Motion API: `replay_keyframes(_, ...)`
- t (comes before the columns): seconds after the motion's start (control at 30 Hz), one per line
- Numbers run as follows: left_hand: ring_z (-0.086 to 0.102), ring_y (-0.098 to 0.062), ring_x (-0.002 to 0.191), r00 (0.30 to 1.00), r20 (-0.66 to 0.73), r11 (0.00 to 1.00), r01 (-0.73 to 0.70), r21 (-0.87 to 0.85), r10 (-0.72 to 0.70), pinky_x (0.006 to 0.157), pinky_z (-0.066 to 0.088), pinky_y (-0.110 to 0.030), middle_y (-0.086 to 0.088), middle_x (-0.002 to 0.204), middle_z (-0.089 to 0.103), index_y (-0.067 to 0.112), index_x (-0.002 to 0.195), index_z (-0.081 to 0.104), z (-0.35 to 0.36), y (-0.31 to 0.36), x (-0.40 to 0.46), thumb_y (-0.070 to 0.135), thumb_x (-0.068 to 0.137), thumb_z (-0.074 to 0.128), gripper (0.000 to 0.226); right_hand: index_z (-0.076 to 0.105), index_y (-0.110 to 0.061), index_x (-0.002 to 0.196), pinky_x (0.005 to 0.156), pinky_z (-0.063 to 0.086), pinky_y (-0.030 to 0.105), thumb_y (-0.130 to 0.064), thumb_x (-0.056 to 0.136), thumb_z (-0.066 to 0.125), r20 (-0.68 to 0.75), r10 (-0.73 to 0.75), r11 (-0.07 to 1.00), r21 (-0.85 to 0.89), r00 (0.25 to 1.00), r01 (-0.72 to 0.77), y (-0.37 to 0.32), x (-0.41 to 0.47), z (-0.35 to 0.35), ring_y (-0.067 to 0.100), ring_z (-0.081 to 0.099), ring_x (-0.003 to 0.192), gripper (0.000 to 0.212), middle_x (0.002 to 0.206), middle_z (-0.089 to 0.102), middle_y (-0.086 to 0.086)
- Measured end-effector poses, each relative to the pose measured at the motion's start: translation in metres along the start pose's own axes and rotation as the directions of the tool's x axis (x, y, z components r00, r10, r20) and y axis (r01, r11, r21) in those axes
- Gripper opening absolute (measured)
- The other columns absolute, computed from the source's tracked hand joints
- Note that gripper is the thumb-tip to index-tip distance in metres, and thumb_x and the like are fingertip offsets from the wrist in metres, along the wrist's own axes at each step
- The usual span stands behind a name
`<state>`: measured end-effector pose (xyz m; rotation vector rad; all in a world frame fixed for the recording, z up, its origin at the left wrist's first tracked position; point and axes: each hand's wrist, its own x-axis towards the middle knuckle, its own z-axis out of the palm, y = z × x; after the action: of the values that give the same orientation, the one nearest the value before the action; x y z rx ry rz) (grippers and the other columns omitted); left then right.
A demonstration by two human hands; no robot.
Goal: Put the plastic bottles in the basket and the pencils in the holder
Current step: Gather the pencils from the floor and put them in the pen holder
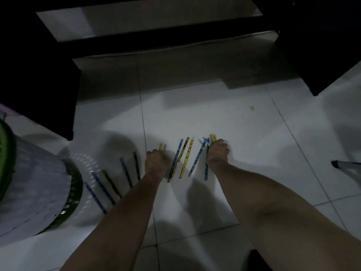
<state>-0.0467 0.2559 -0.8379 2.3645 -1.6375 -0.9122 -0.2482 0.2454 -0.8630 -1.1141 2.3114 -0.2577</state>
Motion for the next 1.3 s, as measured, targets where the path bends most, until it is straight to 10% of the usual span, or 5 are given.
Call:
replay_keyframes(0.13, 0.06, -0.04, 0.099, 0.997, 0.002, 0.995, -0.075, -0.065, 0.075, 0.078, 0.05, -0.038, -0.028, 0.113, 0.059, -0.007, 0.111, 0.054, 0.007, 0.009, 0.001, 0.008, 0.096, 0.042, 0.025, 0.018, 0.015, 0.148, 0.107, 0.036, 0.044, -0.008, 0.108, 0.024, -0.073, 0.039, 0.993, 0.112, 0.997, -0.031, -0.001, -0.006, 0.0, 0.041, 0.044, 0.134, 0.047, 0.149, 0.036, 0.03)
replay_keyframes(0.6, 0.056, -0.018, 0.07, 0.99, 0.09, 0.994, -0.108, 0.033, 0.105, 0.059, 0.043, -0.025, -0.012, 0.094, 0.069, 0.008, 0.087, 0.065, 0.015, 0.014, 0.0, 0.018, 0.084, 0.061, 0.011, 0.065, -0.007, 0.115, 0.09, 0.054, 0.038, -0.043, 0.09, 0.063, 0.089, 0.048, 0.987, 0.151, 0.995, -0.061, 0.013, -0.024, -0.003, 0.037, 0.065, 0.11, 0.044, 0.12, 0.066, 0.02)
replay_keyframes(0.87, 0.059, -0.035, 0.103, 0.977, 0.039, 0.954, -0.214, 0.208, 0.21, 0.082, 0.049, -0.038, -0.021, 0.109, 0.061, -0.002, 0.107, 0.059, 0.016, 0.008, 0.003, 0.024, 0.09, 0.054, 0.031, 0.064, -0.009, 0.121, 0.091, 0.055, 0.039, -0.038, 0.092, 0.059, 0.121, 0.049, 0.99, 0.128, 0.991, -0.065, -0.002, -0.028, 0.0, 0.036, 0.065, 0.112, 0.041, 0.124, 0.065, 0.016)
replay_keyframes(1.3, 0.066, -0.038, 0.096, 0.973, 0.087, 0.977, -0.212, -0.03, 0.214, 0.077, 0.052, -0.036, -0.019, 0.102, 0.068, 0.006, 0.105, 0.06, 0.024, 0.032, -0.001, 0.031, 0.088, 0.061, 0.03, 0.062, -0.009, 0.115, 0.088, 0.05, 0.035, -0.036, 0.093, 0.06, 0.11, -0.011, 0.973, 0.23, 0.994, -0.014, -0.009, -0.024, -0.001, 0.036, 0.064, 0.111, 0.035, 0.119, 0.067, 0.019)
